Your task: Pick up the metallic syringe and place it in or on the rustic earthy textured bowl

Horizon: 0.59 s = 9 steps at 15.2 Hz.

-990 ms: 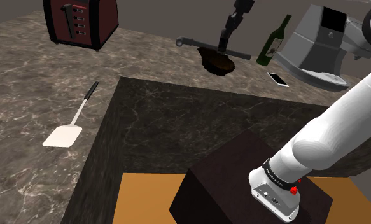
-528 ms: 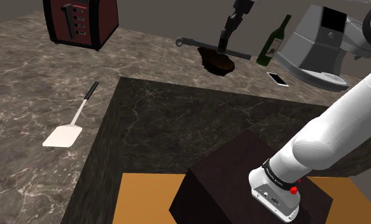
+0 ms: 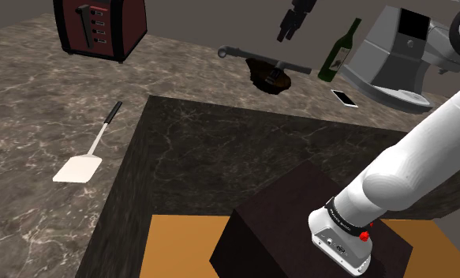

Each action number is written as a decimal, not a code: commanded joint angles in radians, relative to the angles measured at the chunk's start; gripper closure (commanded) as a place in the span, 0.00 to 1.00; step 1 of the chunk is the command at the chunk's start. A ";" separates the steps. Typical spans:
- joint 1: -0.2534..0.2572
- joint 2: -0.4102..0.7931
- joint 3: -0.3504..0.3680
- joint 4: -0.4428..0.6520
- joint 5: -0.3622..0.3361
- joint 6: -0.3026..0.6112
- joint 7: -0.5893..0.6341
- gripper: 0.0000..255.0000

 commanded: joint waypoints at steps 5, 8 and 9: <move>-0.003 0.010 -0.004 0.098 0.002 -0.090 0.000 0.00; -0.003 0.010 -0.004 0.098 0.002 -0.090 0.000 0.00; -0.003 0.010 -0.004 0.098 0.002 -0.090 0.000 0.00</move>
